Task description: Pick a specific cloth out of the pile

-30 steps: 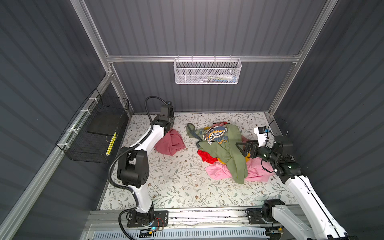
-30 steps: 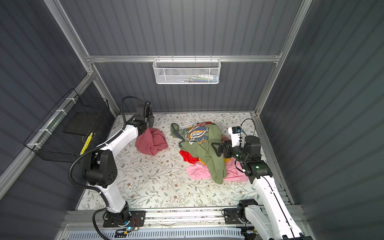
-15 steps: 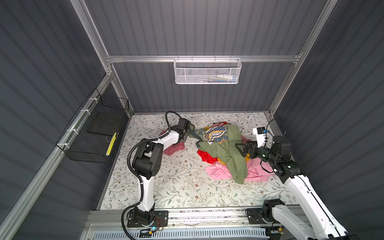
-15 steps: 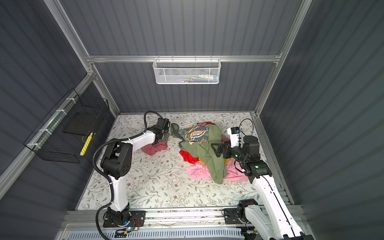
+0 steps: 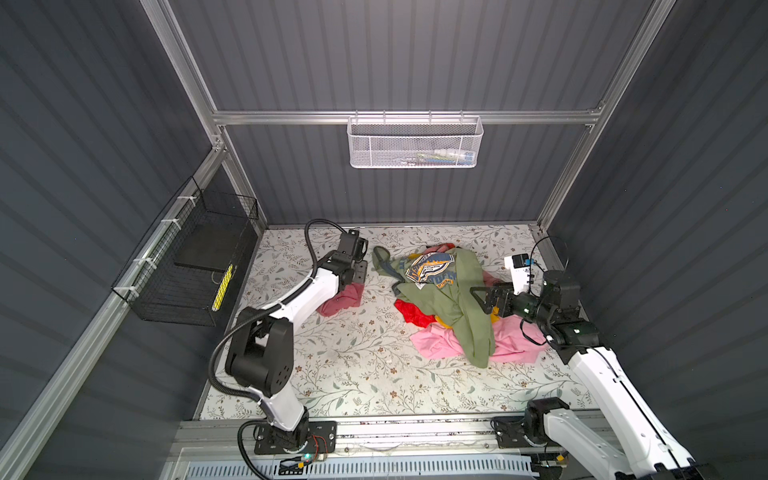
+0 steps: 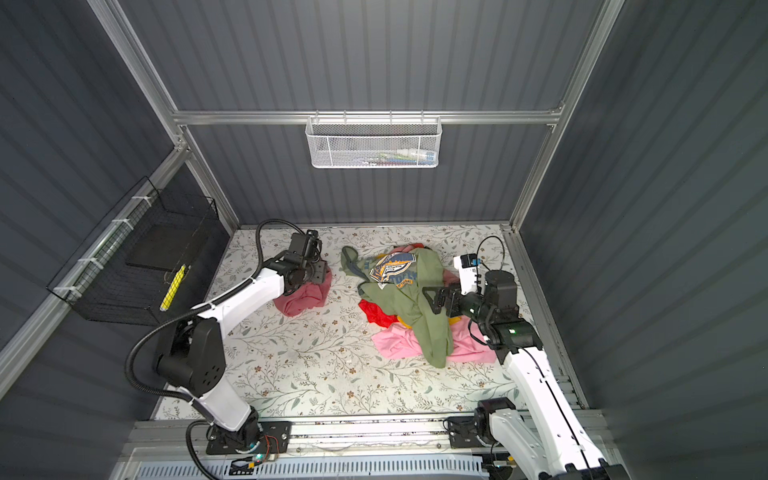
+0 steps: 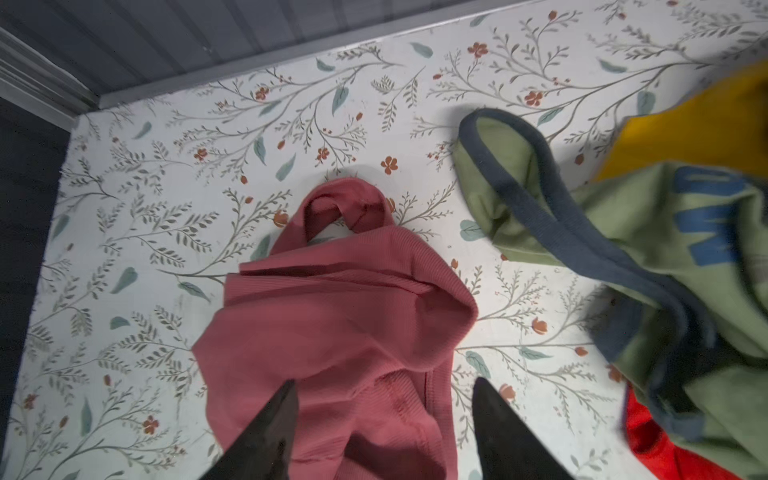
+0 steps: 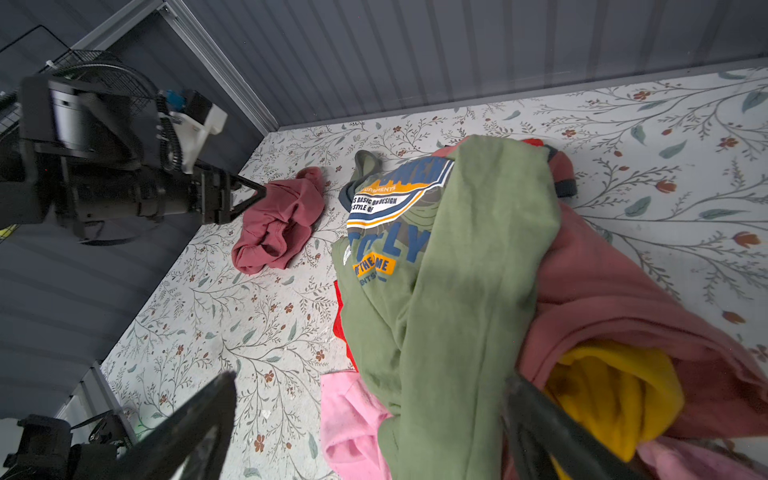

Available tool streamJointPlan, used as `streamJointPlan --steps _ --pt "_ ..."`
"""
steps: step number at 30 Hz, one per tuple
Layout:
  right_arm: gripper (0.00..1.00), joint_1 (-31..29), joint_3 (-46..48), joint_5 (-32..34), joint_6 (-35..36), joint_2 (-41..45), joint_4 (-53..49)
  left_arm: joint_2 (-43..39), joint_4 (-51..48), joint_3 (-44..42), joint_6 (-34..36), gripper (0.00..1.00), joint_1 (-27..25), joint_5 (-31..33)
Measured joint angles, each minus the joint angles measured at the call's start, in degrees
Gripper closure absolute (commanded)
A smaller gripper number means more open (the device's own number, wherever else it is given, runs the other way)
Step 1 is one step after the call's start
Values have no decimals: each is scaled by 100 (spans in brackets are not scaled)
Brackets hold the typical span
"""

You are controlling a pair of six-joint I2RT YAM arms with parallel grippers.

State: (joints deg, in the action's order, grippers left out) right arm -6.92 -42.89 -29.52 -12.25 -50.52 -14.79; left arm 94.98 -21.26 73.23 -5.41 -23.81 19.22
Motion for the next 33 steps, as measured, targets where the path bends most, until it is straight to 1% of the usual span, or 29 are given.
streamJointPlan --steps 1,3,4,6,8,10,16,18,21,23,24,26,30,33 --pt "1 0 -4 7 13 0 -13 -111 -9 -20 -11 21 0 7" --pt "1 0 -17 39 44 2 -28 -332 -50 -48 2 13 0 28" --pt "1 0 -24 46 57 7 -31 -380 -63 -52 -2 11 0 46" --pt "1 0 -31 74 87 22 -31 -396 -90 -63 4 5 0 66" --pt "1 0 -31 94 105 35 -44 -291 -160 -114 24 1 0 66" --pt "1 0 -31 118 133 55 -66 -107 -199 -173 24 0 0 63" --pt "1 0 -52 173 205 105 -173 813 -262 -214 24 0 0 57" --pt "1 0 -61 192 219 125 -199 1064 -295 -212 24 2 0 20" --pt "1 0 -61 247 227 153 -234 1353 -323 -184 22 6 0 0" --pt "1 0 -61 282 232 162 -267 1528 -343 -138 17 13 0 0" --pt "1 0 -63 291 234 164 -275 1547 -334 -107 24 18 0 -2" --pt "1 0 -63 304 243 162 -286 1580 -315 -81 13 33 0 20" --pt "1 0 -63 321 247 162 -289 1626 -286 -85 26 58 96 28" --pt "1 0 -63 341 249 162 -289 1628 -267 -96 101 67 249 15"
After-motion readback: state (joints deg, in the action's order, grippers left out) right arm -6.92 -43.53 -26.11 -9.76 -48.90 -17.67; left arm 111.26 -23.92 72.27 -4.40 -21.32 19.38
